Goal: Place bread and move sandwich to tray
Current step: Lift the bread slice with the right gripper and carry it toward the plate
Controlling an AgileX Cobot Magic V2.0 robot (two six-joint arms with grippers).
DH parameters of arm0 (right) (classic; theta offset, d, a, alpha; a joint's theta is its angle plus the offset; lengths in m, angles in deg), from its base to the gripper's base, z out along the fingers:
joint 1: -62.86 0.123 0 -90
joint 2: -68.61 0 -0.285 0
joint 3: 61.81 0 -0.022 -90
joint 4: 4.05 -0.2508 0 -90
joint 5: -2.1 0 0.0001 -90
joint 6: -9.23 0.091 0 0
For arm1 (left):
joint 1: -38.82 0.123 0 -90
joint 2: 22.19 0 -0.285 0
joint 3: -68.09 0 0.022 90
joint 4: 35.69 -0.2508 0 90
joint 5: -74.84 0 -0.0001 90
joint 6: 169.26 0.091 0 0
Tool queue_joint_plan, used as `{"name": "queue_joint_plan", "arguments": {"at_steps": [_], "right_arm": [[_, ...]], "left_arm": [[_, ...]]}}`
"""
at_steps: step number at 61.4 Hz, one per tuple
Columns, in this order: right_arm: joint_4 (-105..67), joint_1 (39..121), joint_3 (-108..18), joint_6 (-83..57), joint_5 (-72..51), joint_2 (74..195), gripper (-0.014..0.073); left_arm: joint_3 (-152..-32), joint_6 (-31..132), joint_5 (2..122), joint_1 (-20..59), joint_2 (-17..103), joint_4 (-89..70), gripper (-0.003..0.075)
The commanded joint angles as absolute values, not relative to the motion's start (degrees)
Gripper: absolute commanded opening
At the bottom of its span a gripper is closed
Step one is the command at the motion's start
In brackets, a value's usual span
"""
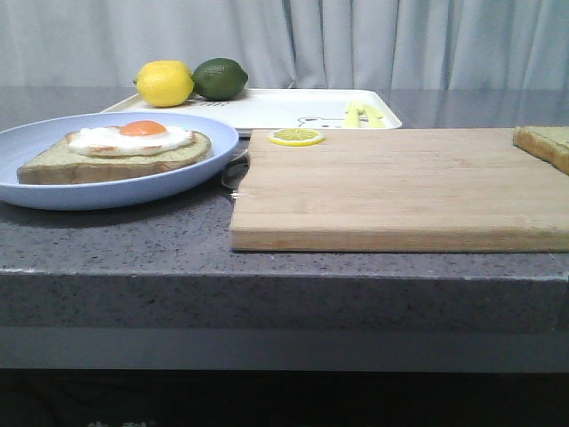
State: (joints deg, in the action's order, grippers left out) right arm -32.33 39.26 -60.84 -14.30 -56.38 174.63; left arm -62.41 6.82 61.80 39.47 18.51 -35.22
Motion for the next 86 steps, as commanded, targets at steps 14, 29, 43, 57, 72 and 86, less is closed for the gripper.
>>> {"name": "queue_joint_plan", "arguments": {"at_steps": [14,29,43,57,72,86], "right_arm": [[-35.67,38.96,-62.71,-15.74,-58.56,174.27,0.0582],[-35.87,38.91,-62.86,-15.74,-58.78,174.27,0.0071],[-35.87,38.91,-66.70,-14.84,-62.09,173.92,-0.0060],[-35.64,38.91,-71.70,-10.71,-63.35,169.15,-0.0060],[-43.48,38.91,-73.01,-6.27,-64.70,163.29,-0.0060],[-62.17,39.80,-73.01,-6.42,-70.41,161.68,-0.0060]], "left_arm": [[-64.64,6.17,66.46,39.35,18.84,-35.20,0.0659],[-64.64,6.17,66.46,39.35,18.84,-35.20,0.0659],[-64.64,6.17,66.35,39.35,18.84,-35.20,0.0659],[-64.64,6.17,66.35,39.35,18.84,-35.20,0.0659],[-64.64,6.17,66.26,39.35,18.84,-35.20,0.0659],[-64.64,6.17,66.26,39.35,18.84,-35.20,0.0659]]}}
